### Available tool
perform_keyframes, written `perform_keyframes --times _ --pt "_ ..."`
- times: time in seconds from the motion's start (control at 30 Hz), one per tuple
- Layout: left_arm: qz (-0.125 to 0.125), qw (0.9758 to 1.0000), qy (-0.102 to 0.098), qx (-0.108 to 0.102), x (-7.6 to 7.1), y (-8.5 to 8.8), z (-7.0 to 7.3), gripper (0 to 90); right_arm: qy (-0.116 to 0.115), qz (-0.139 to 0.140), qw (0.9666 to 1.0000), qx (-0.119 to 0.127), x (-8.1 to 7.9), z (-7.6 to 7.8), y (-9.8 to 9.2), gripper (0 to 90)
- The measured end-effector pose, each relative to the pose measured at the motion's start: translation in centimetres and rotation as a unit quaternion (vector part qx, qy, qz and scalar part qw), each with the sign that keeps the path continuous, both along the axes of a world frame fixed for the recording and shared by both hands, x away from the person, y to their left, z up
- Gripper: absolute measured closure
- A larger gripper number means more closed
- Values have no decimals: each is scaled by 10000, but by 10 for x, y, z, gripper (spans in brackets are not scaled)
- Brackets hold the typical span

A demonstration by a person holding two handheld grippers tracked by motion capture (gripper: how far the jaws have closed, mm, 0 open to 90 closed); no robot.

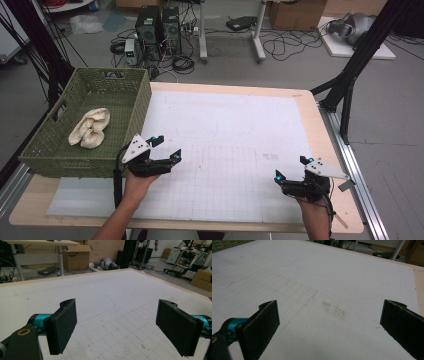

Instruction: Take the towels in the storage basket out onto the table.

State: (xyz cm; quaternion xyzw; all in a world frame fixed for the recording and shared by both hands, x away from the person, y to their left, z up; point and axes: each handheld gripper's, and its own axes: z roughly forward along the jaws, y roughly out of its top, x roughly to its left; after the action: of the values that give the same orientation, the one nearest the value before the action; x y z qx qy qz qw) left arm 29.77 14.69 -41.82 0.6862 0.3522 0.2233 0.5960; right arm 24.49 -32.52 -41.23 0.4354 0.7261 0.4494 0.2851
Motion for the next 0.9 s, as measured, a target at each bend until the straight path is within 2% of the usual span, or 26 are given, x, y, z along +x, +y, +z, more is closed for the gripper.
perform_keyframes --times 0.07,0.17,0.27,0.37,0.57,0.67,0.73,0.9 --pt "6 10000 3 -5 -1 -1 0 174 -39 -19 10000 16 1 0 -2 14" --pt "-19 10000 3 -24 0 0 0 174 25 20 10000 43 2 -1 -1 14" --pt "-52 9999 44 77 1 -1 -1 175 29 100 9999 -14 2 -1 0 15" --pt "-60 9999 59 85 2 -1 -2 175 82 127 9998 143 2 -2 1 15" --pt "-57 10000 45 41 3 0 0 175 221 20 9994 257 -1 0 2 15" --pt "-50 10000 58 -25 -1 3 3 175 285 -56 9995 105 -10 -3 4 15" --pt "-145 9998 123 -56 -4 4 5 177 296 -47 9995 40 -16 -4 4 15" --pt "-135 9998 126 -25 -11 4 12 182 191 -14 9998 88 -24 -1 8 15"
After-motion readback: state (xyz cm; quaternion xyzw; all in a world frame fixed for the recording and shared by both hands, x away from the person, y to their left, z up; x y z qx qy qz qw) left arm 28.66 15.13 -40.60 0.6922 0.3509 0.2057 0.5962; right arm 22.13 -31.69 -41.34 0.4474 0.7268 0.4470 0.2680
